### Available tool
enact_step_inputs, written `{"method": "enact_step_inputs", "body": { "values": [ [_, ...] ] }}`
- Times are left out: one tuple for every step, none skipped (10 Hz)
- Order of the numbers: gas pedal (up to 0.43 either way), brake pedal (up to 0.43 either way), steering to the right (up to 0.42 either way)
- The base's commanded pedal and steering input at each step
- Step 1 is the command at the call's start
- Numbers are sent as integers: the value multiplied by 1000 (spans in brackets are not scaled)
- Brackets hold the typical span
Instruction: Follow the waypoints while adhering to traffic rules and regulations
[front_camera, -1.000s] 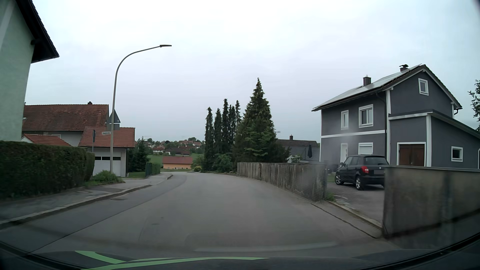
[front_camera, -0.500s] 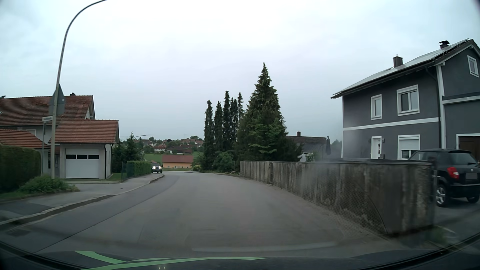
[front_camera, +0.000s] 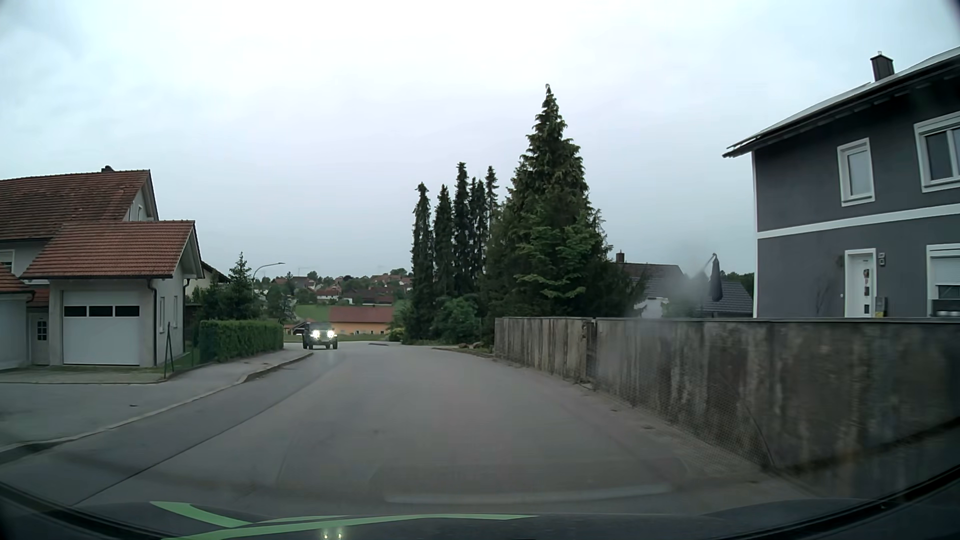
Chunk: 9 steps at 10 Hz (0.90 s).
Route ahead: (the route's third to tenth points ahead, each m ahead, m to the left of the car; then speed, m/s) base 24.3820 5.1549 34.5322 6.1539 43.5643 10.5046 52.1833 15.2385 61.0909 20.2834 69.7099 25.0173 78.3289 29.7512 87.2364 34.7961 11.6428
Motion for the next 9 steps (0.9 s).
{"method": "enact_step_inputs", "body": {
  "values": [
    [0,0,-17],
    [0,0,-17],
    [0,0,-18],
    [0,0,-20],
    [0,0,-24],
    [0,0,-30],
    [0,0,-33],
    [0,0,-34],
    [0,0,-35]
  ]
}}
